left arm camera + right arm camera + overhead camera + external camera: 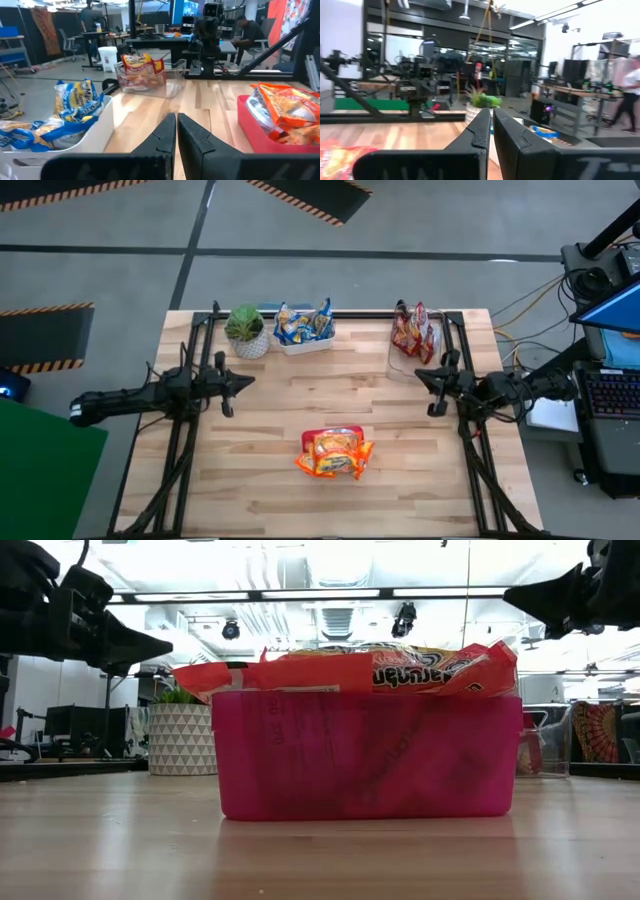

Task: Sort Maruchan noodles
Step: Return to Home Position

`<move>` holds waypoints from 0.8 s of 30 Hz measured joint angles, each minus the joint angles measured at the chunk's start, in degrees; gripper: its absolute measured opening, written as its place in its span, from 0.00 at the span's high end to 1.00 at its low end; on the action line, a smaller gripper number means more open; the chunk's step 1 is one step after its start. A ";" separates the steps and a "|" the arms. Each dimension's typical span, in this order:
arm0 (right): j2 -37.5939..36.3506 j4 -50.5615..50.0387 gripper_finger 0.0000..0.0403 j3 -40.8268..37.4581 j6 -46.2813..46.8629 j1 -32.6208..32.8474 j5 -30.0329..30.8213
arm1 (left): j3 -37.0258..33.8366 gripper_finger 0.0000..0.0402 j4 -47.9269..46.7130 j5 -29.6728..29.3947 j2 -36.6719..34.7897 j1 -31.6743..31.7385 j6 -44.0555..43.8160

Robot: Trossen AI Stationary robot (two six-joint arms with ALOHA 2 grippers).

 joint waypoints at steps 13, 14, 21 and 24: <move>0.02 -0.16 0.97 -0.04 -10.64 0.00 7.66 | 0.35 1.00 -0.50 -1.07 1.89 0.00 -3.17; 0.02 -0.16 0.97 -0.04 -10.51 0.00 7.66 | 0.35 1.00 -0.52 -1.07 1.99 0.00 -3.17; 0.02 -0.13 0.97 -0.07 -10.05 0.00 7.63 | 0.39 1.00 -0.46 -1.07 2.65 0.00 -3.17; 0.02 -0.11 0.97 -0.07 -10.05 0.00 7.63 | 0.42 1.00 -0.44 -1.07 2.69 0.00 -3.17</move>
